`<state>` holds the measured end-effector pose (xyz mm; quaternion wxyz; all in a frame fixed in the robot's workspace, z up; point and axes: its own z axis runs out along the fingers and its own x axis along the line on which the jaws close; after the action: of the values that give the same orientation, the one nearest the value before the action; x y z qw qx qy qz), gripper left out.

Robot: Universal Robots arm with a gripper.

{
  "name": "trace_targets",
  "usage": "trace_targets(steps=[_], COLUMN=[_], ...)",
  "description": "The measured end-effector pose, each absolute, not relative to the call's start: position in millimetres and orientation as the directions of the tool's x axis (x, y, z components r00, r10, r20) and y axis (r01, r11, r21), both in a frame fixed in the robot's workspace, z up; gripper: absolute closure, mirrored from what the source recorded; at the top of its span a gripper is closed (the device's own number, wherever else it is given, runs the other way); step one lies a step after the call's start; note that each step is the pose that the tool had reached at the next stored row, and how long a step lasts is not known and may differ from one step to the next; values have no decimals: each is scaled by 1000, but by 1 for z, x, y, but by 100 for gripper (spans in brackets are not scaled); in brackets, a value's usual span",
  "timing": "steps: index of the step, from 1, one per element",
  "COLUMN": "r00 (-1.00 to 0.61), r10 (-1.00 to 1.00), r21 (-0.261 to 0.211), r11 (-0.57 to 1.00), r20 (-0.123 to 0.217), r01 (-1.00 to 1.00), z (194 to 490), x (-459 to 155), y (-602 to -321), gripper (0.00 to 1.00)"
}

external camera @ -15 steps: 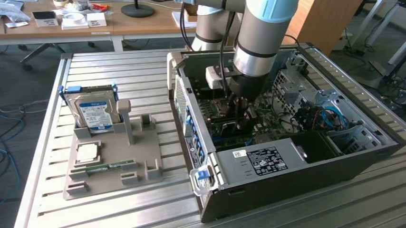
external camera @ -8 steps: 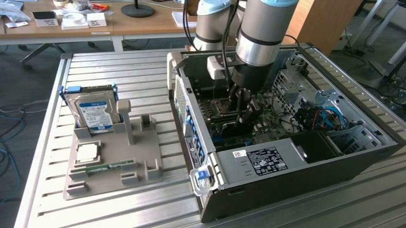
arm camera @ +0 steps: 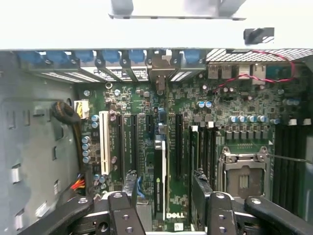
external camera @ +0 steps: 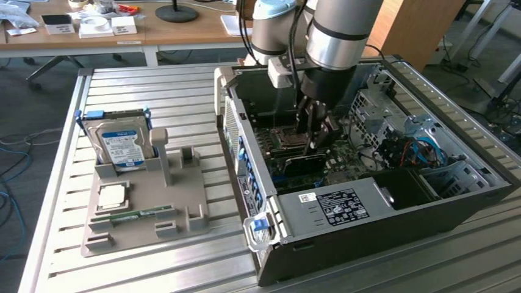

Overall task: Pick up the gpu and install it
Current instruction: 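Insert the gpu into the slot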

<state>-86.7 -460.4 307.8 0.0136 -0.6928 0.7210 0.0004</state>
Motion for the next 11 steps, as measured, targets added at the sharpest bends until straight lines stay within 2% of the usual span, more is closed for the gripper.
trace_targets(steps=[11], r00=[-40], r10=[-999], r21=[-18], r11=[40], r20=[-21], r01=[-999], z=[310], x=[-87], y=[-459], gripper=[42])
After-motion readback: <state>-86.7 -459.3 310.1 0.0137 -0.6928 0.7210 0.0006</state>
